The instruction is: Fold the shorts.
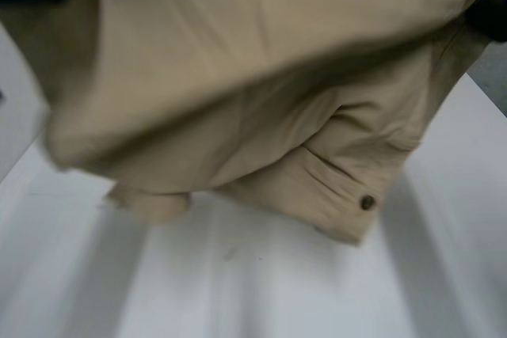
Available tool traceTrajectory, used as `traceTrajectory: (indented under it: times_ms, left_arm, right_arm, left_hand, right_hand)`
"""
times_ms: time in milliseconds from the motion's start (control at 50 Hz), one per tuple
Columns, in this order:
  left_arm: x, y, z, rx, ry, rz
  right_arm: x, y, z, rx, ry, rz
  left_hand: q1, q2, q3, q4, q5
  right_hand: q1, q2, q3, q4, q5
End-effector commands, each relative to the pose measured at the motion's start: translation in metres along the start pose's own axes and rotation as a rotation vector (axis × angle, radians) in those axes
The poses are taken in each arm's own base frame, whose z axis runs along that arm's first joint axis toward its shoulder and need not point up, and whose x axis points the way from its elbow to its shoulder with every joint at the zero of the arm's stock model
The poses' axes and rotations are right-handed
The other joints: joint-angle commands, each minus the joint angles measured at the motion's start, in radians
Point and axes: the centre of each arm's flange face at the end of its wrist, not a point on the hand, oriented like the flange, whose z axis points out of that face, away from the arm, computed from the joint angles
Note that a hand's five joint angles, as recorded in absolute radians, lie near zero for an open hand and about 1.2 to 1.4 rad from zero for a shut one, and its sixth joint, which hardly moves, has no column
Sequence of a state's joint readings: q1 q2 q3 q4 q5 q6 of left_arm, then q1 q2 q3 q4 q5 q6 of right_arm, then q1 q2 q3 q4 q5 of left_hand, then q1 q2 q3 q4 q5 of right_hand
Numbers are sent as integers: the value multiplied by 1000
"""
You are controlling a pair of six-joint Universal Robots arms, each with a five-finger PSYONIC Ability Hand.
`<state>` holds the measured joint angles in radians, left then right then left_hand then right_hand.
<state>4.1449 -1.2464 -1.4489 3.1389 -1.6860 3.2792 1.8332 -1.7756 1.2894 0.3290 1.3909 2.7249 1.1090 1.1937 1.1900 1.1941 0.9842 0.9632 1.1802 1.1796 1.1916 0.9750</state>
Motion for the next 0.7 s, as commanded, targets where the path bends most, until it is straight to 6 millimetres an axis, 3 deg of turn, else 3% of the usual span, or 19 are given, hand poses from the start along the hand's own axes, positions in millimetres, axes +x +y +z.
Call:
traceTrajectory:
  times_ms: [20, 60, 80, 120, 140, 200, 220, 300, 340, 360, 420, 440, 480, 500, 520, 560, 580, 600, 700]
  left_arm:
    - [1, 6, 9, -15, 3, -1]
    - [5, 25, 15, -71, 10, 6]
    - [8, 49, 22, -139, 18, 13]
    - [12, 72, 28, -206, 25, 21]
    - [16, 101, 34, -285, 35, 31]
    - [18, 139, 40, -382, 39, 45]
    - [17, 166, 44, -450, 33, 57]
    - [12, 230, 54, -580, 15, 75]
    - [12, 254, 62, -598, 7, 81]
    - [13, 275, 71, -598, 4, 82]
    - [11, 299, 89, -563, -13, 84]
    - [6, 312, 104, -518, -34, 84]
    - [-3, 321, 120, -457, -64, 83]
    - [-5, 324, 125, -430, -72, 81]
    - [-6, 324, 134, -376, -78, 79]
    - [-7, 321, 139, -332, -86, 79]
    - [-7, 319, 141, -313, -90, 75]
    - [-8, 317, 144, -287, -97, 71]
    - [-1, 306, 133, -277, -73, 71]
  right_arm:
    - [-5, 6, 6, -57, -38, -71]
    - [-11, 25, 17, -117, -70, -90]
    - [-13, 30, 21, -132, -78, -93]
    - [-23, 50, 32, -194, -120, -90]
    - [-28, 58, 35, -215, -140, -86]
    - [-52, 87, 48, -294, -222, -70]
    - [-58, 96, 51, -317, -243, -66]
    - [-79, 138, 71, -396, -285, -52]
    - [-86, 161, 91, -389, -247, -60]
    - [-87, 169, 99, -383, -221, -65]
    - [-84, 187, 131, -311, -67, -96]
    - [-82, 188, 139, -285, -17, -99]
    - [-76, 189, 159, -191, 124, -113]
    - [-75, 188, 164, -160, 164, -116]
    - [-74, 186, 168, -128, 195, -117]
    - [-73, 185, 176, -57, 247, -112]
    - [-74, 184, 177, -45, 247, -113]
    - [-75, 185, 177, -43, 241, -113]
    - [-81, 177, 161, -73, 172, -113]
  left_hand:
    - [287, 203, 206, 202, 238]
    - [287, 203, 206, 202, 238]
    - [287, 203, 206, 202, 238]
    - [287, 203, 206, 202, 238]
    - [287, 203, 206, 202, 238]
    - [287, 203, 206, 202, 238]
    - [287, 203, 206, 202, 238]
    - [287, 203, 206, 202, 238]
    - [287, 203, 206, 202, 238]
    - [287, 203, 206, 202, 238]
    - [287, 203, 206, 202, 238]
    - [287, 203, 206, 202, 238]
    - [287, 203, 206, 202, 238]
    - [287, 203, 206, 202, 238]
    - [70, -15, -11, -15, 20]
    - [-601, -686, -682, -686, -651]
    - [-934, -1019, -1015, -1020, -984]
    - [-855, -940, -936, -940, -905]
    - [-934, -1019, -1015, -1020, -984]
  right_hand:
    - [433, 216, 217, 205, 247]
    - [433, 216, 217, 205, 247]
    - [433, 216, 217, 205, 247]
    - [433, 216, 217, 205, 247]
    - [433, 216, 217, 205, 247]
    - [433, 216, 217, 205, 247]
    - [433, 216, 217, 205, 247]
    - [433, 216, 217, 205, 247]
    - [433, 216, 217, 205, 247]
    - [433, 216, 217, 205, 247]
    - [433, 216, 217, 205, 247]
    - [433, 216, 217, 205, 247]
    - [315, 98, 99, 87, 129]
    - [73, -145, -144, -156, -114]
    - [-223, -441, -440, -452, -410]
    - [-789, -1006, -1005, -1017, -975]
    - [-789, -1006, -1005, -1017, -975]
    - [-789, -1006, -1005, -1017, -975]
    - [-789, -1006, -1005, -1017, -975]
